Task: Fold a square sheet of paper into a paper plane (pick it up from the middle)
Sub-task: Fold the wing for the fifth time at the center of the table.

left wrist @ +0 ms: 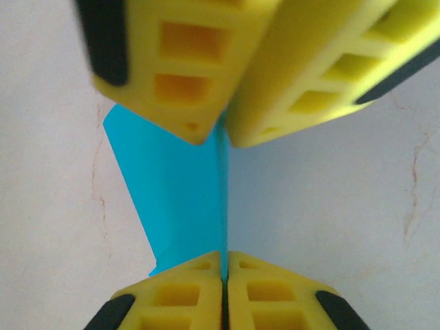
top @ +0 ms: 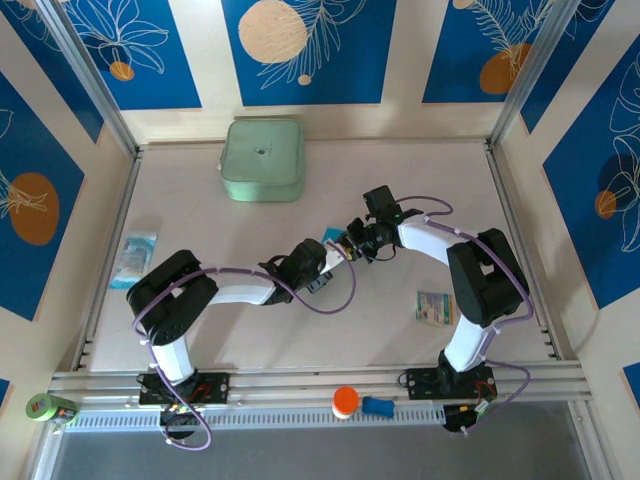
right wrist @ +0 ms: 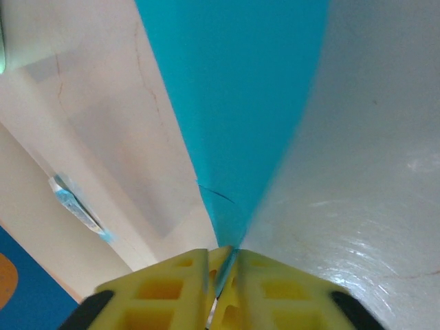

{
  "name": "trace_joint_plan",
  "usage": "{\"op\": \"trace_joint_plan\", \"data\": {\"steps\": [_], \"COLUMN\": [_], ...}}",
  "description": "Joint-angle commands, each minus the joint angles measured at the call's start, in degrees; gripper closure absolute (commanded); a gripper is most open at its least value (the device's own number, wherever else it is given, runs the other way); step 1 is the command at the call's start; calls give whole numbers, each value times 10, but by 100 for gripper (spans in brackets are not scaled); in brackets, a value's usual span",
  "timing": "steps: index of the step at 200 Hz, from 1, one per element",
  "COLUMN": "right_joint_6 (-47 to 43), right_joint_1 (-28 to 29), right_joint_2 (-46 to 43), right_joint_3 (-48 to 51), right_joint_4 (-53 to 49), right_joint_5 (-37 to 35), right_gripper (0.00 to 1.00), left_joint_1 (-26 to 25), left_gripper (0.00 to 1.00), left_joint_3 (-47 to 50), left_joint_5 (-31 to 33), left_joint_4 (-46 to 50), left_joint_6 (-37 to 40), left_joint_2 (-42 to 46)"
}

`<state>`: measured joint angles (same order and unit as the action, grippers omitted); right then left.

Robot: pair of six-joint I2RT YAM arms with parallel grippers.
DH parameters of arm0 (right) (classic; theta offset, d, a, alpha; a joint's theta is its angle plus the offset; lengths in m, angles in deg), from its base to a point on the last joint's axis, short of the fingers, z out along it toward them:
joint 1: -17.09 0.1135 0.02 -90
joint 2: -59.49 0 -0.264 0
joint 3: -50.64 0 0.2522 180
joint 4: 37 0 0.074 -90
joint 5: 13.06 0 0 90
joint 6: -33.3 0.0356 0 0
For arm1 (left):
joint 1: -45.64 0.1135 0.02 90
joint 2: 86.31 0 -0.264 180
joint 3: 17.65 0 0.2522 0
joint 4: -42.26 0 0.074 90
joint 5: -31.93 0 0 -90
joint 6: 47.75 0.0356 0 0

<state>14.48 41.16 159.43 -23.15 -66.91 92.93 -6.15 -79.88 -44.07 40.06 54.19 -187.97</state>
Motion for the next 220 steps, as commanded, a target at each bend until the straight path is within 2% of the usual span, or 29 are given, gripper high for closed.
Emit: {"op": "trace_joint_plan", "data": {"steps": [1,31,53,92,140,220], "right_joint_6": [0,-29,-54,-97,-142,-153], "right_joint_1": [-6,-14,-23,-47,-56,-53], "right_joint_2": [-6,-24,-48,-69,-85,-86], "right_joint_3": [-9,-8,-2,15,42,54], "right_joint_4": [-14,-17,-13,-13,-8,-3], "right_joint_5": [11,4,-8,-17,-38,-45], "right_gripper": [73,51,44,42,41,41], "left_joint_1": [-4,-3,-1,6,17,50], "left_gripper": [93,96,100,100,100,100], "left_joint_3": [10,13,13,22,48,95], "left_joint_5": [-15,-22,-31,-59,-101,-147], "left_joint_4": [-12,-17,-17,-28,-68,-153], "left_joint_6": [-15,-30,-44,-91,-184,-295], "left_joint_2": [-14,-19,-18,-8,1,2]}}
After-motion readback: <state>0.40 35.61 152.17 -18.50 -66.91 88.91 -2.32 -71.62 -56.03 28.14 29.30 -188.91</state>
